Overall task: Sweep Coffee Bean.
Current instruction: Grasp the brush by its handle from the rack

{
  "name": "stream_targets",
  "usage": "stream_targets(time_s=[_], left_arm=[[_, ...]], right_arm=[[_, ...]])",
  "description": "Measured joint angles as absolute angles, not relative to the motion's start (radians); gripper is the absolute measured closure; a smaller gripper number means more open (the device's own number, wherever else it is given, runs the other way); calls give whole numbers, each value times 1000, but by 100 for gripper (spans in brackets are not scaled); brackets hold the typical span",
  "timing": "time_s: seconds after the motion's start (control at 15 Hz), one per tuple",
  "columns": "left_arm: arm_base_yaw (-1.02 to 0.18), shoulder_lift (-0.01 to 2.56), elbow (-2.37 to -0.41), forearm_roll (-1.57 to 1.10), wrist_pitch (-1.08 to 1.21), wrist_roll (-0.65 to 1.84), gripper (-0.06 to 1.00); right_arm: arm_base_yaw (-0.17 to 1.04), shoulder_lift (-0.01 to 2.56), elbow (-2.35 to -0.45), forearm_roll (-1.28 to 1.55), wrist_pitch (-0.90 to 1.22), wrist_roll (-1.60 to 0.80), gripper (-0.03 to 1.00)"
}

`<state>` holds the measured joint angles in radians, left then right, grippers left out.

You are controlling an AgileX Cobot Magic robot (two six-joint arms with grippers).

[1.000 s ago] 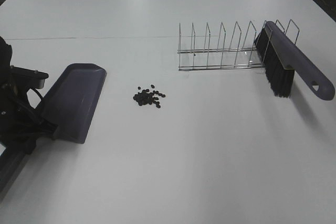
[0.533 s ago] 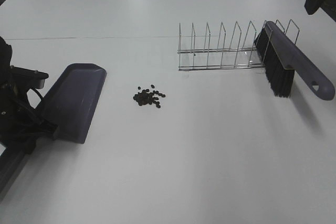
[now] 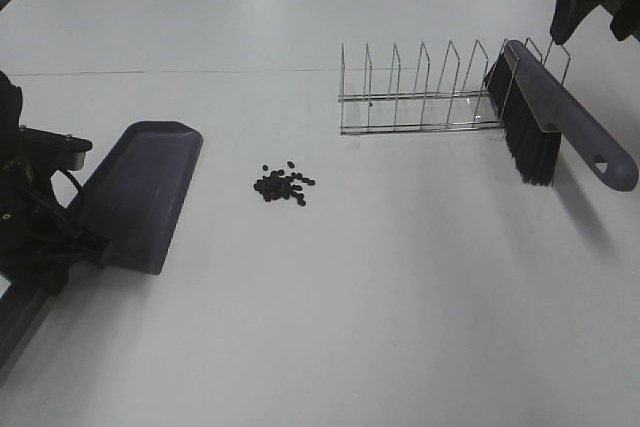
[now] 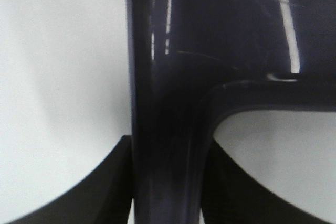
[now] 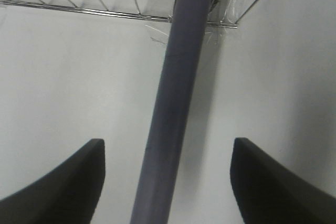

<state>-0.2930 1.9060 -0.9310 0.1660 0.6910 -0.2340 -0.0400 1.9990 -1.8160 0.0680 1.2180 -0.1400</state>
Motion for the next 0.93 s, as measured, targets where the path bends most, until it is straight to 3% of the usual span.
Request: stream_targets(time_s=[0.67, 0.93], left_arm=[[-293, 1906, -930, 166, 690, -234, 62], [-293, 1906, -930, 166, 690, -234, 62]], right_arm=[[-60, 2182, -1827, 88, 1215, -195, 38], [-60, 2220, -1827, 128, 1109, -198, 38]])
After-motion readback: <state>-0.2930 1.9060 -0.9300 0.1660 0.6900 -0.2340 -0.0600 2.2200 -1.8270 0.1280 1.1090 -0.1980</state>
